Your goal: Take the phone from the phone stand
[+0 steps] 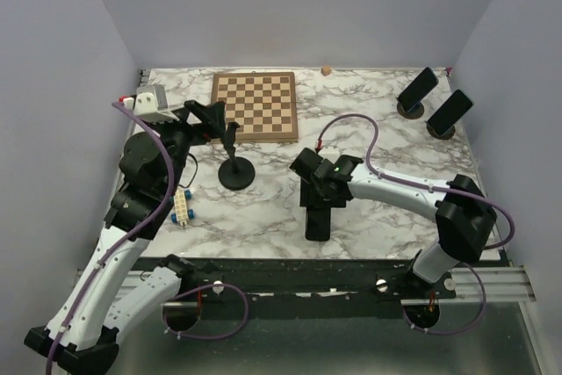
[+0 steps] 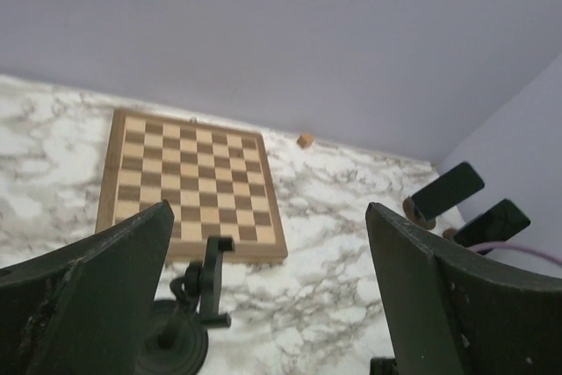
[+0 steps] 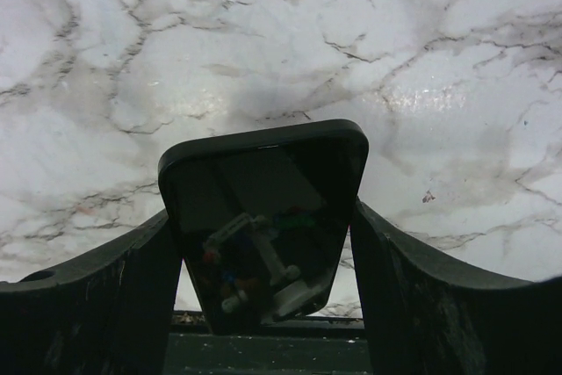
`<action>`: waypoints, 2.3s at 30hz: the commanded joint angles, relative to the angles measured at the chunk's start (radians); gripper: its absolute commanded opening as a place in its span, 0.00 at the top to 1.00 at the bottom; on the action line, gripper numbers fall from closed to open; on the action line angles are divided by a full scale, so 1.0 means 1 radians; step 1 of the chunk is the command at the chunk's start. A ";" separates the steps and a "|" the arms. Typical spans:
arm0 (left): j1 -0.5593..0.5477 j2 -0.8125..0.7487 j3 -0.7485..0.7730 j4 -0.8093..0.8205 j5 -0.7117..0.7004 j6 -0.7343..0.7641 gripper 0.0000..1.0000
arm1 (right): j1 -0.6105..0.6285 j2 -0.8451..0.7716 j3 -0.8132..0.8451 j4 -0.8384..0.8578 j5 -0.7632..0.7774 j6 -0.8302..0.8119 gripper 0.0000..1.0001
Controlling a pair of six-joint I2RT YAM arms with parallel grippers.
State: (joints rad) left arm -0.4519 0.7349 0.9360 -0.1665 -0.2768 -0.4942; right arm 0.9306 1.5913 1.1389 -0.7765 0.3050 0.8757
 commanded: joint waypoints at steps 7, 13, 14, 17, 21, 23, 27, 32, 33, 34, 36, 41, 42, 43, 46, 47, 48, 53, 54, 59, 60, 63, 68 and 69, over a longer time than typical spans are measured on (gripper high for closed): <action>0.007 0.048 0.110 0.103 -0.077 0.279 0.02 | 0.106 0.102 0.037 -0.169 0.154 0.286 0.94; 0.005 0.006 0.029 0.097 -0.095 0.299 0.04 | 0.141 0.152 0.058 -0.184 0.177 0.320 0.93; -0.005 -0.008 0.012 0.113 -0.112 0.315 0.04 | 0.151 0.159 0.060 -0.177 0.181 0.316 0.93; -0.019 -0.046 -0.022 0.162 -0.129 0.340 0.05 | 0.165 0.175 0.058 -0.150 0.197 0.304 0.92; -0.021 -0.055 -0.032 0.162 -0.164 0.348 0.06 | 0.166 0.208 0.053 -0.121 0.193 0.283 0.88; -0.021 -0.052 -0.031 0.183 -0.176 0.353 0.06 | 0.165 0.233 0.054 -0.102 0.176 0.257 0.83; -0.019 -0.047 -0.037 0.186 -0.174 0.344 0.07 | 0.165 0.255 0.043 -0.082 0.177 0.257 0.74; -0.019 -0.043 -0.031 0.179 -0.168 0.337 0.07 | 0.165 0.271 0.043 -0.074 0.183 0.251 0.57; -0.018 -0.044 -0.031 0.177 -0.167 0.336 0.07 | 0.165 0.276 0.045 -0.076 0.185 0.248 0.53; -0.018 -0.046 -0.032 0.179 -0.169 0.336 0.07 | 0.166 0.280 0.048 -0.080 0.186 0.246 0.50; -0.018 -0.051 -0.035 0.181 -0.170 0.336 0.07 | 0.165 0.287 0.051 -0.087 0.187 0.243 0.42; -0.018 -0.049 -0.039 0.183 -0.169 0.332 0.07 | 0.165 0.289 0.048 -0.080 0.181 0.233 0.25; -0.018 -0.047 -0.039 0.183 -0.169 0.330 0.07 | 0.165 0.287 0.047 -0.080 0.181 0.231 0.21; -0.017 -0.043 -0.039 0.182 -0.168 0.329 0.07 | 0.165 0.282 0.043 -0.071 0.176 0.225 0.18; -0.017 -0.035 -0.037 0.178 -0.167 0.326 0.07 | 0.165 0.267 0.030 -0.041 0.159 0.204 0.12; -0.017 -0.035 -0.037 0.177 -0.169 0.324 0.07 | 0.165 0.265 0.032 -0.036 0.158 0.198 0.11; -0.016 -0.034 -0.036 0.177 -0.170 0.324 0.07 | 0.165 0.265 0.034 -0.033 0.156 0.190 0.10; -0.016 -0.035 -0.039 0.178 -0.177 0.322 0.07 | 0.166 0.226 0.064 -0.053 0.202 0.169 0.06; -0.016 -0.034 -0.040 0.180 -0.178 0.321 0.07 | 0.167 0.204 0.076 -0.065 0.232 0.164 0.07; -0.016 -0.022 -0.039 0.175 -0.171 0.312 0.07 | 0.166 0.038 0.115 -0.073 0.375 0.093 0.07; -0.015 -0.021 -0.037 0.173 -0.167 0.311 0.07 | 0.167 0.015 0.115 -0.067 0.412 0.079 0.07; -0.016 -0.017 -0.037 0.170 -0.158 0.309 0.08 | 0.164 -0.059 0.102 -0.038 0.524 0.045 0.06; -0.016 -0.012 -0.035 0.168 -0.136 0.294 0.08 | 0.082 -0.165 0.068 0.052 0.603 0.002 0.02; -0.015 -0.012 -0.034 0.168 -0.130 0.290 0.08 | 0.038 -0.181 0.063 0.088 0.583 -0.023 0.02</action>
State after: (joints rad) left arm -0.4686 0.7242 0.9016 -0.0010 -0.4294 -0.1837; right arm 1.0611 1.4628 1.2266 -0.7918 0.7834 0.9215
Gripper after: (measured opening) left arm 0.921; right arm 0.981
